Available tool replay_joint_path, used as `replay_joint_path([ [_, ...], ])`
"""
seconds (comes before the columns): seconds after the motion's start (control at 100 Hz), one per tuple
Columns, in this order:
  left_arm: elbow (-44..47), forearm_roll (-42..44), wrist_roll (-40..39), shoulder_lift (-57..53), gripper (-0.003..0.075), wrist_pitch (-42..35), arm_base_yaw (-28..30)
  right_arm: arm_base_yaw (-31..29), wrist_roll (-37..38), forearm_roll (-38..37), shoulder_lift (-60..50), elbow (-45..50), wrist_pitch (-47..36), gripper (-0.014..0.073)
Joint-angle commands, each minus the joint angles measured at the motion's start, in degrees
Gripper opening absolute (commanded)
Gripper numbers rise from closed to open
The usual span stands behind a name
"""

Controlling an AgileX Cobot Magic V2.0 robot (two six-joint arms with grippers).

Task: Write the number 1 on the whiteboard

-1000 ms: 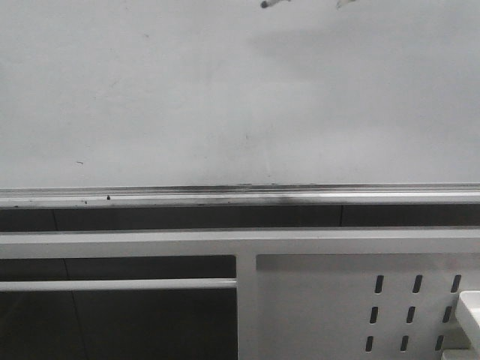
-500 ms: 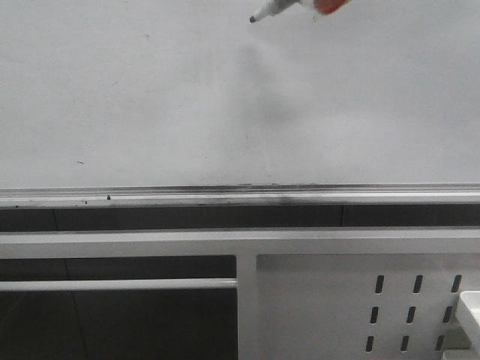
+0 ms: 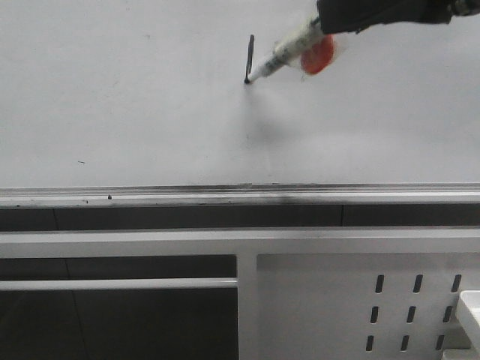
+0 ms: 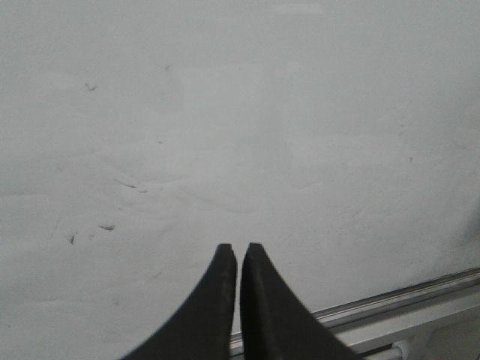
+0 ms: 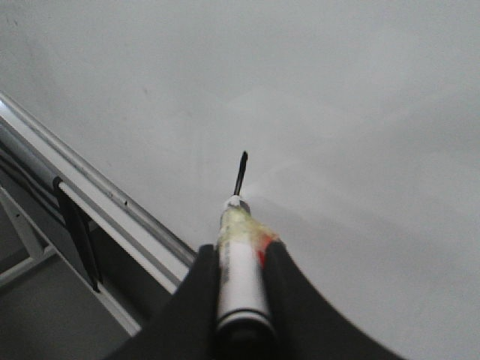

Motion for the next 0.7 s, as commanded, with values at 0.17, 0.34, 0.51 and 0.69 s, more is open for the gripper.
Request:
replay_joint_path([
  [0.17,-1.6,2.9,-0.6,-0.2,-0.002,1.0,0.1,-0.9,-0.2,-0.5,4.5,-2.2,-4.9,-0.0069],
  [0.34,-1.6,2.9,-0.6,-0.2,-0.002,-0.3,0.1,-0.7,-0.2,-0.3,5.2,-2.5,-2.4,-0.0069],
  [0.51,-1.6,2.9,2.3,-0.2,-0.0019,-11.1,0.1,1.9,-0.2,-0.6,3.1,-5.8,11.2,-0.0069],
  [0.69,-1.6,2.9,14.2,1.7,0.0129,-30.7,0.1,3.8,-0.2,-3.4,4.3,-15.8,29.2,-0.0069],
])
